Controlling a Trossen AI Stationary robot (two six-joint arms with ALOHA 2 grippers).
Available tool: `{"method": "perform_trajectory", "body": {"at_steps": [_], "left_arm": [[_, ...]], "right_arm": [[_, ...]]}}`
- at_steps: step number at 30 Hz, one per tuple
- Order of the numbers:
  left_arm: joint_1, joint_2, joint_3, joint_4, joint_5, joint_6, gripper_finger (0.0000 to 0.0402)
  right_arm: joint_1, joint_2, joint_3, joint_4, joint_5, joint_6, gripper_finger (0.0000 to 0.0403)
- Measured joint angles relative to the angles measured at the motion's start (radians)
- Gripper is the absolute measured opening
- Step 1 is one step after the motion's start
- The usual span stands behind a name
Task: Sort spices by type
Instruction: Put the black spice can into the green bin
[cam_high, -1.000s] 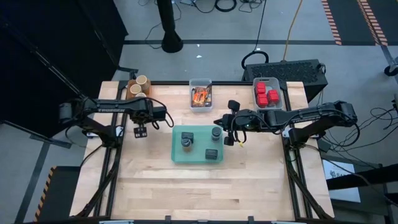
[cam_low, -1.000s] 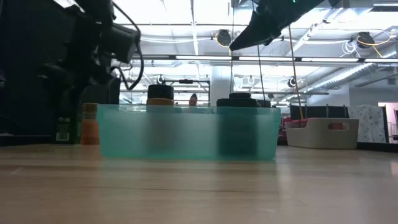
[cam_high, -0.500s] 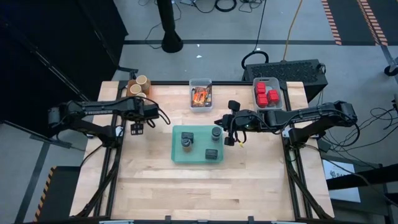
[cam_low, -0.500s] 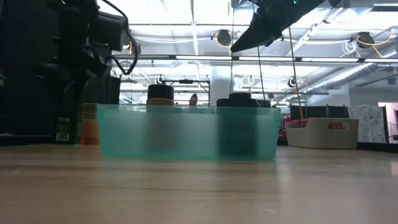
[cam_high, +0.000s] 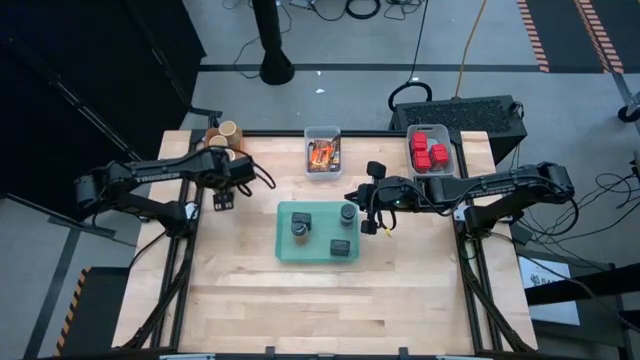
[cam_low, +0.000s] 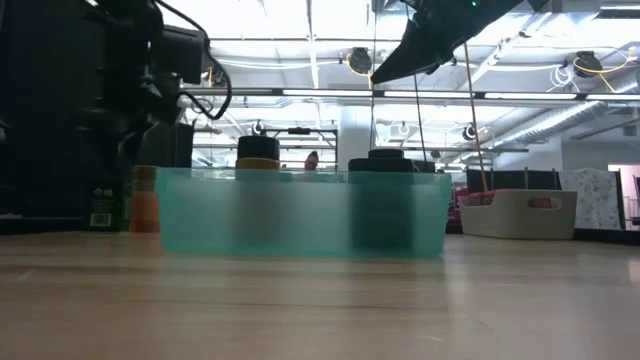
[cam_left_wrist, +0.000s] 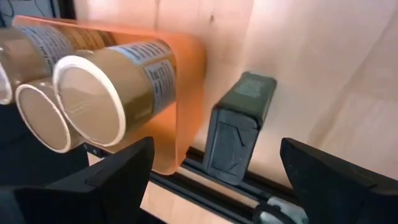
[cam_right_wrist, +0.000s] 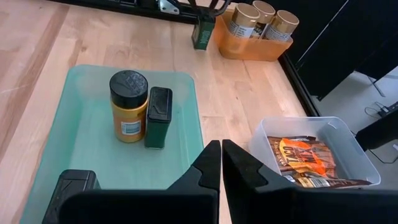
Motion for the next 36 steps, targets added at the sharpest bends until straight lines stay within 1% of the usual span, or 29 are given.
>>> {"method": "perform_trajectory", "body": {"at_steps": [8, 14, 16, 18, 21, 28, 31, 33, 36], "left_arm": [[-0.001, 0.001, -0.082, 0.013, 0.013, 0.032, 0.0349], [-0.002, -0.001, -0.132, 0.086, 0.013, 0.042, 0.0348], [-0.002, -0.002, -0.139, 0.095, 0.015, 0.042, 0.0341], [-0.002, -0.001, -0.143, 0.097, 0.016, 0.042, 0.0325], [-0.002, -0.002, -0.142, 0.101, 0.017, 0.042, 0.029], [-0.002, -0.002, -0.142, 0.101, 0.028, 0.041, 0.0184], [-0.002, -0.003, -0.141, 0.099, 0.028, 0.04, 0.0146], [-0.002, -0.003, -0.14, 0.098, 0.028, 0.039, 0.0131], [-0.002, -0.003, -0.14, 0.098, 0.028, 0.034, 0.0131]], "right_arm": [[0.0, 0.0, 0.0, 0.0, 0.0, 0.0, 0.0], [0.0, 0.0, 0.0, 0.0, 0.0, 0.0, 0.0], [0.0, 0.0, 0.0, 0.0, 0.0, 0.0, 0.0], [0.0, 0.0, 0.0, 0.0, 0.0, 0.0, 0.0], [0.0, 0.0, 0.0, 0.0, 0.0, 0.0, 0.0], [-0.001, 0.0, 0.0, 0.0, 0.0, 0.0, 0.0], [-0.001, 0.0, 0.0, 0.0, 0.0, 0.0, 0.0], [-0.001, 0.0, 0.0, 0.0, 0.0, 0.0, 0.0], [-0.001, 0.0, 0.0, 0.0, 0.0, 0.0, 0.0]]}}
